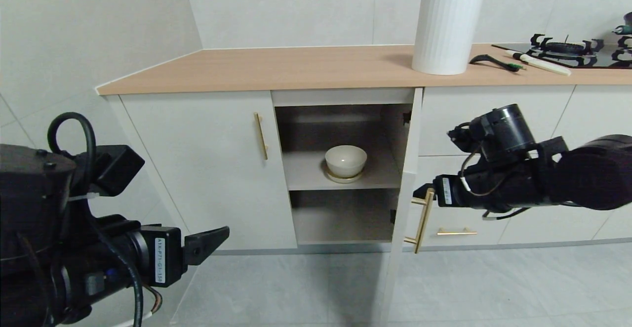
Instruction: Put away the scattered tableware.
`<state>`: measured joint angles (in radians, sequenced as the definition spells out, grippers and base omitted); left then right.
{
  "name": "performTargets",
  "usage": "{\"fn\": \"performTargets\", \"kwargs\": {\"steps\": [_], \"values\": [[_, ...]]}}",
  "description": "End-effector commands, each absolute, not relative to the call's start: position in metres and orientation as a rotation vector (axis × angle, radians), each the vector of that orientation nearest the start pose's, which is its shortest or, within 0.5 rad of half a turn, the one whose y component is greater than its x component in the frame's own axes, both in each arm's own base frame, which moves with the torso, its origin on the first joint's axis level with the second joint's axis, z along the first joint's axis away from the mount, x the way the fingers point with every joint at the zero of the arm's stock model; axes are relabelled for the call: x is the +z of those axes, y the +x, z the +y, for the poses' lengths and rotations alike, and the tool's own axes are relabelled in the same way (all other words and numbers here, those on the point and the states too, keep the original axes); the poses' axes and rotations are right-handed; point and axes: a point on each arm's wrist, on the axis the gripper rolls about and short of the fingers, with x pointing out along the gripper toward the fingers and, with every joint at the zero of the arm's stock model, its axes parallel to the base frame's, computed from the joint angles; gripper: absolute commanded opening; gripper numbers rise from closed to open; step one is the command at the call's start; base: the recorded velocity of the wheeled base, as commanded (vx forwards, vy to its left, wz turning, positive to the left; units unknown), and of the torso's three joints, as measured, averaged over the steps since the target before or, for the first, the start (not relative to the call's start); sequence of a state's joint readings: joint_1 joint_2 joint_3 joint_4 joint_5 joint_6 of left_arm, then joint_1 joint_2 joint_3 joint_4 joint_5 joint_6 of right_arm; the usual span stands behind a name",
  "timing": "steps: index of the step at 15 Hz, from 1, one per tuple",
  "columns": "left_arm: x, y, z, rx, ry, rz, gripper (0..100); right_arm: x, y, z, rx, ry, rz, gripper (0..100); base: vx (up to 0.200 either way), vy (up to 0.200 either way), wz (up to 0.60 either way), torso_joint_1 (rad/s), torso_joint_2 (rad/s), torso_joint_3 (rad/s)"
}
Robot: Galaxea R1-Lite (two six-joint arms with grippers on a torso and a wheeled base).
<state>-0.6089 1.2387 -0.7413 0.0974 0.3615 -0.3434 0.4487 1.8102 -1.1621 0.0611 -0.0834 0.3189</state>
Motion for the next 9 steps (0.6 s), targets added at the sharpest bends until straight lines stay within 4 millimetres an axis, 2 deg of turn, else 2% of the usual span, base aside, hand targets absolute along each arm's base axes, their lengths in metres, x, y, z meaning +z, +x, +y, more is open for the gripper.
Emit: {"fn": "performTargets", "kwargs": {"steps": [1, 3, 8, 9], "values": [[0.204, 0.154, -0.097, -0.105, -0.019, 0.576, 100, 0.153, 0.334, 0.173, 0.264, 0.08, 0.772, 100, 0.0, 0.0, 0.0, 0.0, 0.0, 0.0], [0.199, 0.159, -0.099, -0.057, 0.008, 0.583, 100, 0.142, 0.348, 0.181, 0.251, 0.08, 0.782, 100, 0.0, 0.0, 0.0, 0.0, 0.0, 0.0], [0.198, 0.158, -0.099, -0.06, 0.019, 0.586, 100, 0.133, 0.353, 0.193, 0.258, 0.129, 0.746, 100, 0.0, 0.0, 0.0, 0.0, 0.0, 0.0], [0.199, 0.158, -0.098, -0.062, 0.02, 0.583, 100, 0.131, 0.353, 0.197, 0.262, 0.139, 0.743, 100, 0.2, 0.0, 0.0, 0.012, 0.0, 0.002]]}}
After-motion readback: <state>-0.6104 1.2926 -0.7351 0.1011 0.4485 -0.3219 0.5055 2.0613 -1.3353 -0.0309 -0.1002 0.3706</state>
